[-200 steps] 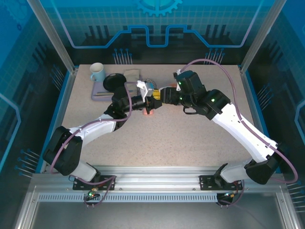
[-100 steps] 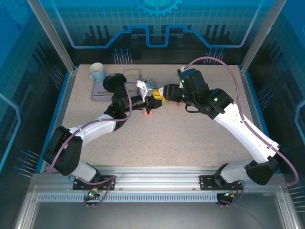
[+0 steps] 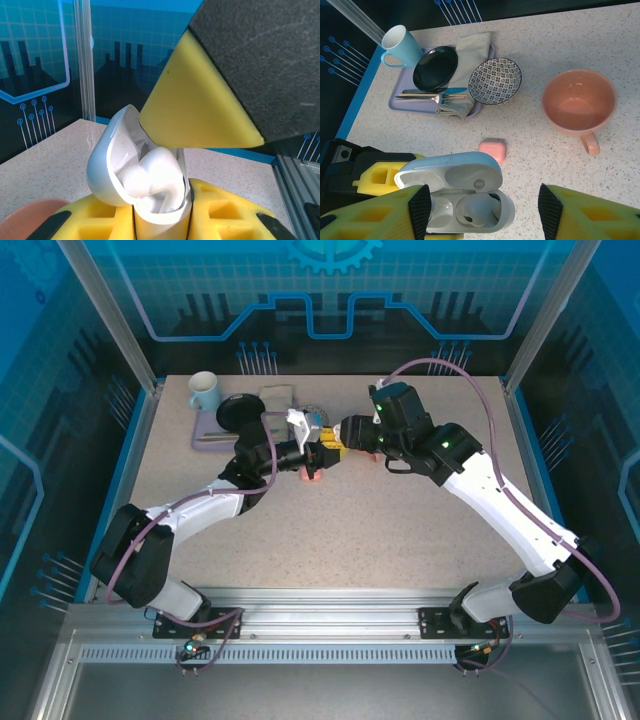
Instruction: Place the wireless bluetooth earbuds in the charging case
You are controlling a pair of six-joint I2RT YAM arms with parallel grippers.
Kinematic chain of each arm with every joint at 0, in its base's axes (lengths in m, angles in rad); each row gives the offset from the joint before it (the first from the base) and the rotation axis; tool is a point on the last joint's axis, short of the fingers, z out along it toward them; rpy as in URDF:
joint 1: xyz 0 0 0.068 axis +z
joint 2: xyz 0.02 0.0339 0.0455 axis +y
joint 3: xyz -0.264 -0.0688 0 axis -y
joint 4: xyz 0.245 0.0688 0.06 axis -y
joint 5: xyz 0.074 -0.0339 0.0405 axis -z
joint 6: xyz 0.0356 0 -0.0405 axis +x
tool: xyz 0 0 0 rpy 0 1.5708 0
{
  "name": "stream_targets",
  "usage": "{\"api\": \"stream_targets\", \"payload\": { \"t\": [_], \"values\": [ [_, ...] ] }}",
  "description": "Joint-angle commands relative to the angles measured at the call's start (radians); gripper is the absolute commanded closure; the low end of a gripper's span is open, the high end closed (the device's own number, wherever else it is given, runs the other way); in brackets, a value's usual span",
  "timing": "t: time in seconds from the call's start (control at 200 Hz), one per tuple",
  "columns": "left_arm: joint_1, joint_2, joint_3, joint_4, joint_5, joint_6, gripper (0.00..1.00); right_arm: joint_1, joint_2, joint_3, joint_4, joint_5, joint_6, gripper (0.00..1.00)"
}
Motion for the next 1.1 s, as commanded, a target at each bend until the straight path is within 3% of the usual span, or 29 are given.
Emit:
{"api": "stream_targets", "payload": {
  "t": [0.0,0.365,0.66,1.095],
  "values": [
    [-0.002,-0.004,0.003,0.048,0.023,-0.001,1.00,0.030,-0.009,-0.017,0.010,-0.041,0.023,0.38],
    [-0.001,-0.004,0.004,0.044,0.023,0.007,1.00,0.092,-0.047,-0.039,0.010,0.024,0.055,0.38],
    [-0.002,-0.006,0.006,0.041,0.025,0.003,1.00,0.021,-0.079,-0.043,-0.004,0.043,0.032,0.38],
    [-0.002,0.000,0.023,0.046,0.034,-0.006,1.00,0.004,-0.040,-0.084,0.010,0.007,0.039,0.38]
  ]
}}
